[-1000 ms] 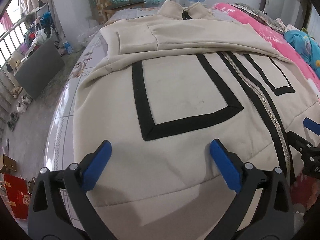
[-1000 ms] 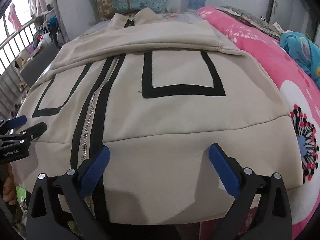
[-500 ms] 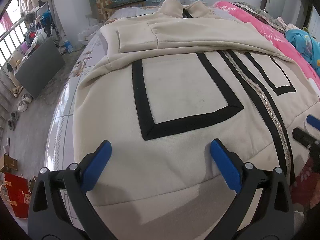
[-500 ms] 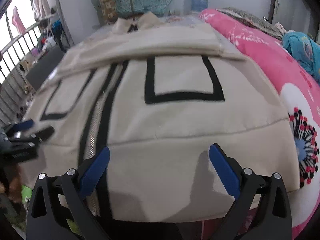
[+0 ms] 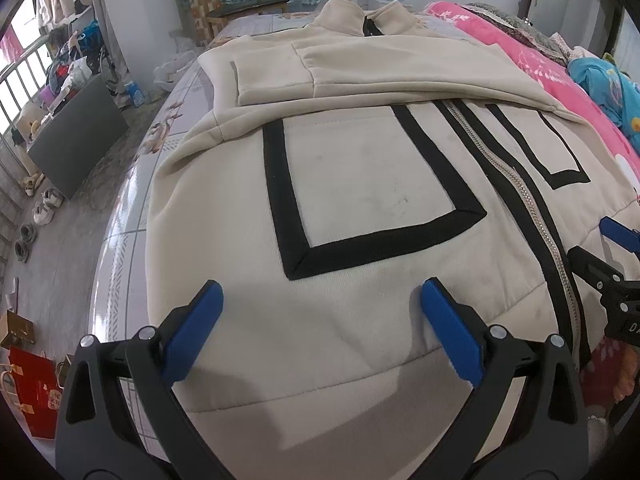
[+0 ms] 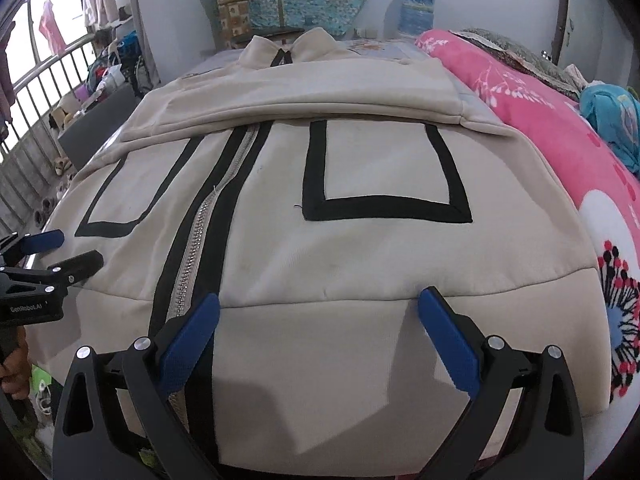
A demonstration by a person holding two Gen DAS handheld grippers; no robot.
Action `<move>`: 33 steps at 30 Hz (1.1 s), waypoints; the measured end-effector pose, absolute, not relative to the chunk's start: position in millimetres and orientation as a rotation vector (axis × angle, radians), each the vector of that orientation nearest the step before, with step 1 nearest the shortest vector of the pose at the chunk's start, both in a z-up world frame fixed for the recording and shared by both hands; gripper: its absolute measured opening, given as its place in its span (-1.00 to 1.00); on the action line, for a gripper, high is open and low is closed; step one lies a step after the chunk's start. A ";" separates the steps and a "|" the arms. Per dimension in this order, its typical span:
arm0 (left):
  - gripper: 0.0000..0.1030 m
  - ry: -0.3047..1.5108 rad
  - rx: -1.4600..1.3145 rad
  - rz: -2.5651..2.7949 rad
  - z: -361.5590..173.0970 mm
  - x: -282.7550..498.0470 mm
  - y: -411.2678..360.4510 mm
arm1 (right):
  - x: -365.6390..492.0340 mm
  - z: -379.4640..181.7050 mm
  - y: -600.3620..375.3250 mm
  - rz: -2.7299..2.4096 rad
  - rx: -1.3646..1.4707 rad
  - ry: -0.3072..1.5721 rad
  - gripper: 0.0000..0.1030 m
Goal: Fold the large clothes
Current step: 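Move both open grippers over the sweatshirt toward its hem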
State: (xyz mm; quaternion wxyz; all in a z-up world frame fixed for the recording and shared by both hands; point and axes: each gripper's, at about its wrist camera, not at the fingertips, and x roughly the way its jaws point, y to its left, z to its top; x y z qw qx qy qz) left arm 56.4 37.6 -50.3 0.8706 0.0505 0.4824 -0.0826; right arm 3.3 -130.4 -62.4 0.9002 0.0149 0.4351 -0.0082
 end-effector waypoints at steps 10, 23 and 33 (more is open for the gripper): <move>0.87 1.009 0.103 -0.169 -50.2 55.9 38.1 | 2.5 -63.5 -129.3 -0.018 0.033 0.902 0.88; 0.87 0.901 0.129 -0.133 -22.8 24.6 51.8 | 4.6 -62.9 -127.9 -0.018 0.030 0.923 0.89; 0.84 0.932 0.101 -0.261 -12.1 -32.0 55.7 | 7.0 -62.6 -128.3 -0.011 0.021 0.943 0.89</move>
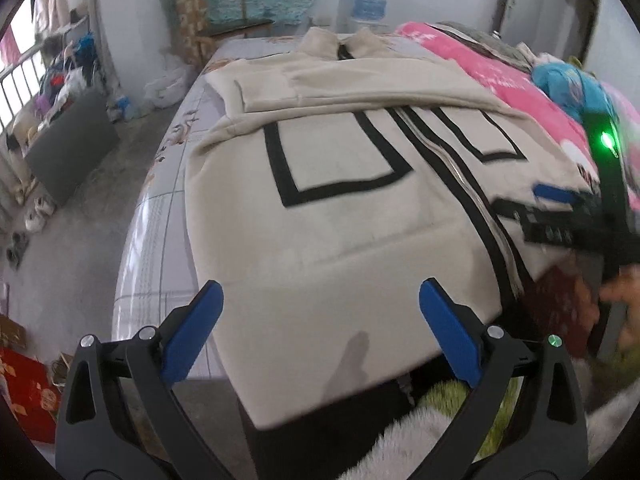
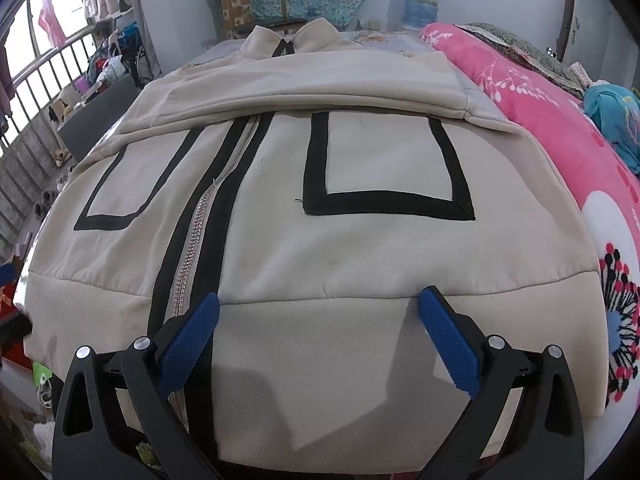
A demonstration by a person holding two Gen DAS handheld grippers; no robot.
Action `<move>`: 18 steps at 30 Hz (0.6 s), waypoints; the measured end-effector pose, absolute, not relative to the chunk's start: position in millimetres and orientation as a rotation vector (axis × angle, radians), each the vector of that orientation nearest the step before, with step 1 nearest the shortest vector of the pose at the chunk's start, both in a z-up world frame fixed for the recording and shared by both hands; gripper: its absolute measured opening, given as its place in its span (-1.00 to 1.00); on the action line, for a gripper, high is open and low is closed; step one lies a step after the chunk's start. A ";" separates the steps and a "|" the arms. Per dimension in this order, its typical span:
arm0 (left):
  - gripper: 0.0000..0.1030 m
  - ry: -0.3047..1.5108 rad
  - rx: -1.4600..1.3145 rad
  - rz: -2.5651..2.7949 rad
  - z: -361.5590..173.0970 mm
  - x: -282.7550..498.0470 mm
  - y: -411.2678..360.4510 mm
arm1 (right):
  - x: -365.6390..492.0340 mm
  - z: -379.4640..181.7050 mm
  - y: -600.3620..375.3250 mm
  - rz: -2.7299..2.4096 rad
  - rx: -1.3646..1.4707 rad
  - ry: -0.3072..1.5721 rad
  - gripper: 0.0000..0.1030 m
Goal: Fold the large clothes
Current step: 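Move both open grippers over the sweatshirt toward its hem, then grasp the hem with the left gripper while the right gripper grasps the hem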
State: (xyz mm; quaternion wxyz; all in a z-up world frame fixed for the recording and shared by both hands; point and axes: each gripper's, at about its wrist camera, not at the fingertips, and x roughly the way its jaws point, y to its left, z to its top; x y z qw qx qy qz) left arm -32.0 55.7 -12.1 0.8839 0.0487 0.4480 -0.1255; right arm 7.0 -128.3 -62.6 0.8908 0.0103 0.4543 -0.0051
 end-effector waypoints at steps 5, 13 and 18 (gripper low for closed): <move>0.57 0.993 0.060 -0.228 -23.9 -54.9 70.8 | 5.7 -63.1 -127.8 -0.007 0.010 0.944 0.89; 0.27 1.074 -0.131 -0.183 -46.8 -65.0 121.5 | 7.7 -62.7 -127.5 -0.004 0.002 0.959 0.89; 0.10 1.119 -0.266 -0.251 -66.1 -55.0 131.3 | 9.1 -62.5 -127.4 -0.005 0.000 0.967 0.88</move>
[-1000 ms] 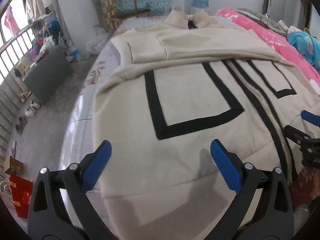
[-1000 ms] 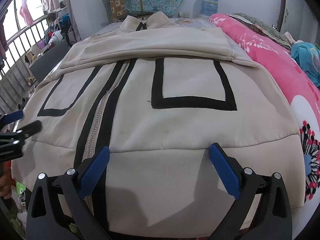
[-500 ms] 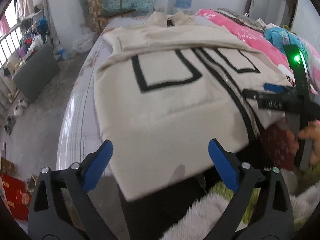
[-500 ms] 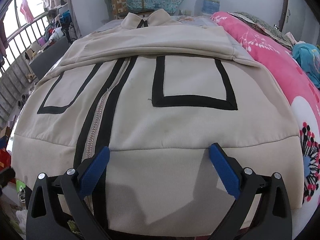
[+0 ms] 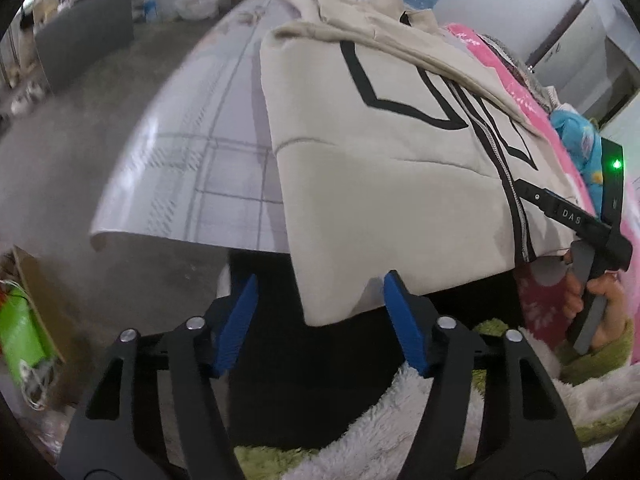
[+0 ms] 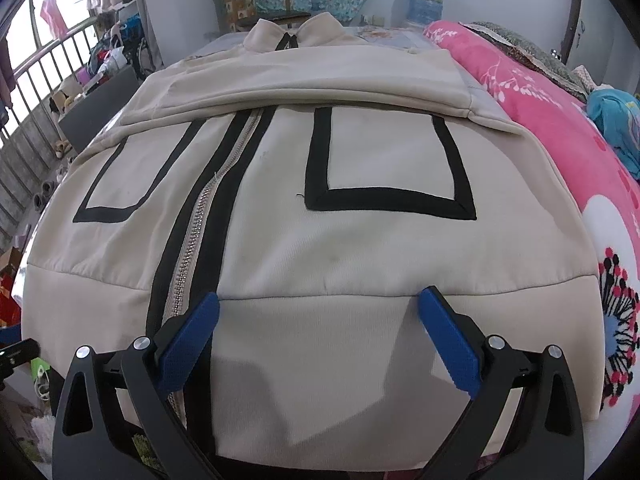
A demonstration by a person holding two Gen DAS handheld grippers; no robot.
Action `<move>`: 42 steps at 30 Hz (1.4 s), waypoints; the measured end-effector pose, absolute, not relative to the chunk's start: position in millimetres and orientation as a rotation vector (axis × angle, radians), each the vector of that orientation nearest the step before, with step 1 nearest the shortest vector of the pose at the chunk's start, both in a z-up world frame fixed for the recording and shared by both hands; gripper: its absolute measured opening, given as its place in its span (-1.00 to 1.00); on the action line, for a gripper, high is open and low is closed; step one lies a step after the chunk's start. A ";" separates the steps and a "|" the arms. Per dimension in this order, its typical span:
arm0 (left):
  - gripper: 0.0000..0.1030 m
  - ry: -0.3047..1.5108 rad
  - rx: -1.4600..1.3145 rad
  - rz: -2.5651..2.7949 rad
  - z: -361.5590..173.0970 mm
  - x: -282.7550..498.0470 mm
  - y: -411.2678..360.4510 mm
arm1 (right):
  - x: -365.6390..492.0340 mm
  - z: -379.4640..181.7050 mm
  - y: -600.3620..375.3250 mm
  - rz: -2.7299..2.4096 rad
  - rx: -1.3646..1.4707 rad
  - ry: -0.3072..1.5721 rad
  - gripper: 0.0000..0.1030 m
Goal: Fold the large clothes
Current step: 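Grasp the hem with the left gripper while the right gripper grasps the hem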
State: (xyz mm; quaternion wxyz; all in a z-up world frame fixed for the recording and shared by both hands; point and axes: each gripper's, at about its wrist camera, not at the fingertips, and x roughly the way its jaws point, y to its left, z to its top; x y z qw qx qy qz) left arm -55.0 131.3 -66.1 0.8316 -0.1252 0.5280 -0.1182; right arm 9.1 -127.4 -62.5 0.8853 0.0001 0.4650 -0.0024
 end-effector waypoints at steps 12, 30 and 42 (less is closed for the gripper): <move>-0.12 1.022 -0.307 -0.385 -36.3 -62.5 118.2 | 8.9 -63.2 -126.2 -0.014 0.001 0.968 0.88; -0.34 1.063 -0.382 -0.381 -49.3 -45.0 121.3 | 6.4 -63.8 -126.1 -0.025 0.008 0.960 0.89; -0.76 1.069 -0.225 -0.295 -49.6 -43.7 111.9 | 2.7 -59.1 -137.8 0.056 0.050 0.999 0.88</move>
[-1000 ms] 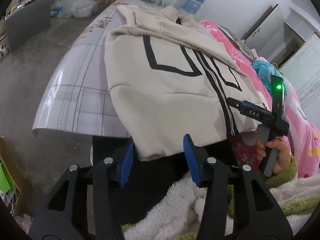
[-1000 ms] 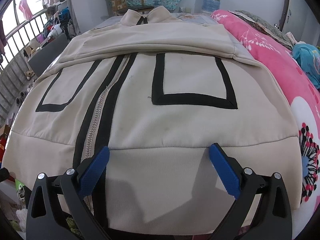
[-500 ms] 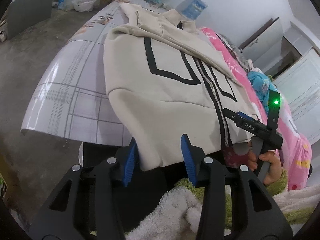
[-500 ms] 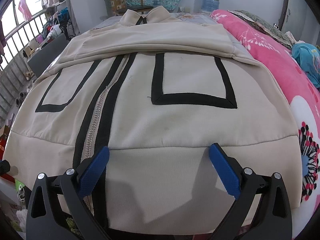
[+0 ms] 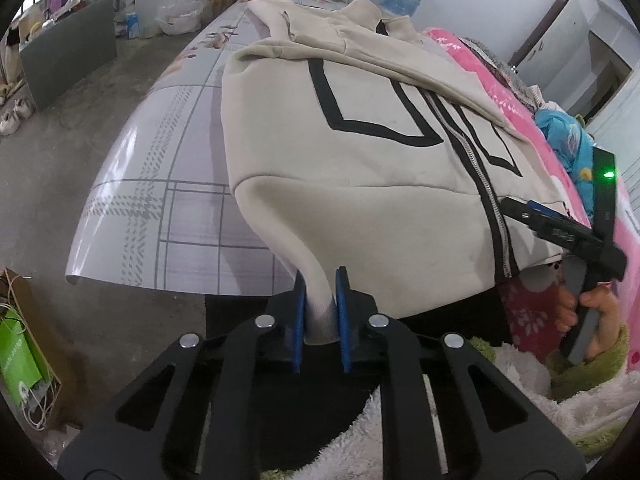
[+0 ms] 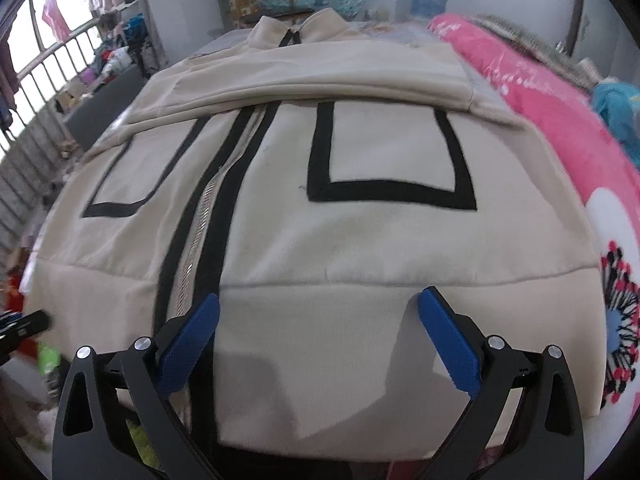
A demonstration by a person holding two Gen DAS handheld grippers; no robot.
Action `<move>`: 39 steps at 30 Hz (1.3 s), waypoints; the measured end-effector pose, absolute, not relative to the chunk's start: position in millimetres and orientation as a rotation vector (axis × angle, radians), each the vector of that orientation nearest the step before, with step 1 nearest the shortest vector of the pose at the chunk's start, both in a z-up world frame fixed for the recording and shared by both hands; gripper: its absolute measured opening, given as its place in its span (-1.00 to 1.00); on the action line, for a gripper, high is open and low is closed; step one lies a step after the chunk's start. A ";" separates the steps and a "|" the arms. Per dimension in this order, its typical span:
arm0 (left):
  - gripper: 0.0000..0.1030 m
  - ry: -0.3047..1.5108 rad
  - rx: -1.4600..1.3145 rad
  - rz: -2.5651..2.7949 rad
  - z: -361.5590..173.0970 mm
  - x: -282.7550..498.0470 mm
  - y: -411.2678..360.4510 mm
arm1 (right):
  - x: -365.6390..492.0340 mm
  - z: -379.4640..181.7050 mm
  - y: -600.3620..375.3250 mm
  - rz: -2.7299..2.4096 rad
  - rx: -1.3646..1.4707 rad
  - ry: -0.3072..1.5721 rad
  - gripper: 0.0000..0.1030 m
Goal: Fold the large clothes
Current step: 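Grasp the hem with the left gripper while the right gripper grasps the hem, then lift the hem with both grippers and fold it toward the collar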
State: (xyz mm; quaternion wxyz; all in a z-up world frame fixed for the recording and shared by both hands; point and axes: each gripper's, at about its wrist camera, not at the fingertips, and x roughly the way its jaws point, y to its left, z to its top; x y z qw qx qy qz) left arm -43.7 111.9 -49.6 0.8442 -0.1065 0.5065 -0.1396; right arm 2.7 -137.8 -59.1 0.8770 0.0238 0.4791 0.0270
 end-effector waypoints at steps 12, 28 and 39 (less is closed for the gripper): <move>-0.77 1.056 -0.164 -0.305 -48.6 -48.3 108.5 | -33.8 -9.2 -272.8 -0.065 0.275 1.075 0.48; -0.77 1.052 -0.177 -0.316 -51.3 -47.2 109.6 | -43.4 -37.5 -290.2 -0.133 0.289 1.172 -0.57; -0.92 0.870 -0.098 -0.345 -5.0 -73.1 112.8 | -65.8 -12.3 -275.8 -0.075 0.266 1.075 -0.89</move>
